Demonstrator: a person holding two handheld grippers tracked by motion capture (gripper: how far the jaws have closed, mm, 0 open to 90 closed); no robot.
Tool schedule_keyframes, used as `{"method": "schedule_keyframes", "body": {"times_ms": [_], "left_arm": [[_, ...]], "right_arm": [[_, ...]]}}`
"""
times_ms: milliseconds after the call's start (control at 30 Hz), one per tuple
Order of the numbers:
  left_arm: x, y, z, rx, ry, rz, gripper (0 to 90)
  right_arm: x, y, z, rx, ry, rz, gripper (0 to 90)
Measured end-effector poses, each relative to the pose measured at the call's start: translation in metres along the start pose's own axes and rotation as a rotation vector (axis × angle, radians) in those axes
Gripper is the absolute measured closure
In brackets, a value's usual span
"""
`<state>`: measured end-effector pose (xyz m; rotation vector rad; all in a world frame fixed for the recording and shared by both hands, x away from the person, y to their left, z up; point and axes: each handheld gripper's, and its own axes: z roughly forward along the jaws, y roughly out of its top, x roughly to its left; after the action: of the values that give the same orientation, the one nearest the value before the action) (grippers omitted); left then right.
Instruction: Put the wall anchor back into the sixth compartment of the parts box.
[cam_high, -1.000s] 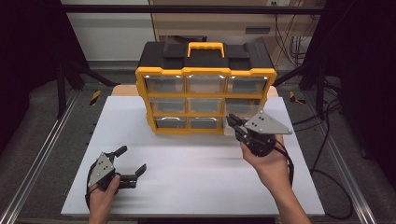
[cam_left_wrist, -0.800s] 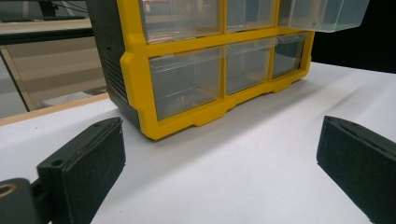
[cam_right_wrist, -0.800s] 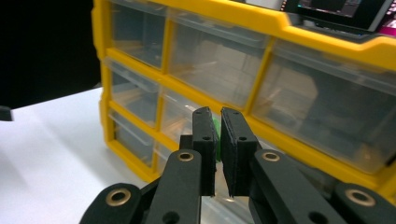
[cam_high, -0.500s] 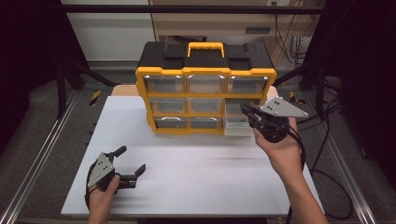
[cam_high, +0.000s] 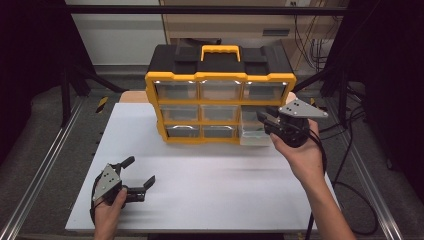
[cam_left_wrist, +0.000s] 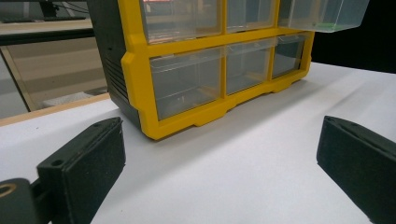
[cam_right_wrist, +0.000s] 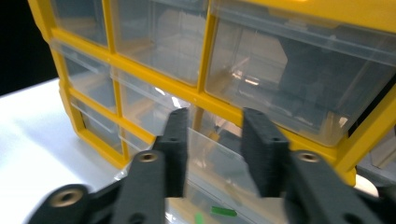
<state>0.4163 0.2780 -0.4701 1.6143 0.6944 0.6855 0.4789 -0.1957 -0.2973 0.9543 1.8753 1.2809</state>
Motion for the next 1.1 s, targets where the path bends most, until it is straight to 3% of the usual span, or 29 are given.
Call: {"method": "schedule_keyframes", "body": {"times_ms": [200,333,533,733,1100], "left_arm": [[0.000,0.000,-0.001,-0.002,-0.002,0.000,1.0],[-0.001,0.000,-0.001,-0.006,-0.002,0.000,1.0],[-0.005,0.002,-0.003,-0.003,-0.001,0.006,0.9],[-0.008,0.003,-0.005,-0.004,-0.003,0.012,0.9],[-0.008,0.006,-0.011,-0.013,0.002,0.013,0.8]], "right_arm": [[-0.001,-0.003,-0.013,-0.065,-0.009,0.029,21.4],[-0.001,-0.012,-0.024,-0.100,-0.007,0.057,10.0],[-0.004,-0.027,-0.040,-0.145,-0.009,0.090,5.8],[-0.008,-0.049,-0.050,-0.154,-0.009,0.120,4.5],[-0.004,-0.097,-0.053,-0.153,0.047,0.134,3.8]]}}
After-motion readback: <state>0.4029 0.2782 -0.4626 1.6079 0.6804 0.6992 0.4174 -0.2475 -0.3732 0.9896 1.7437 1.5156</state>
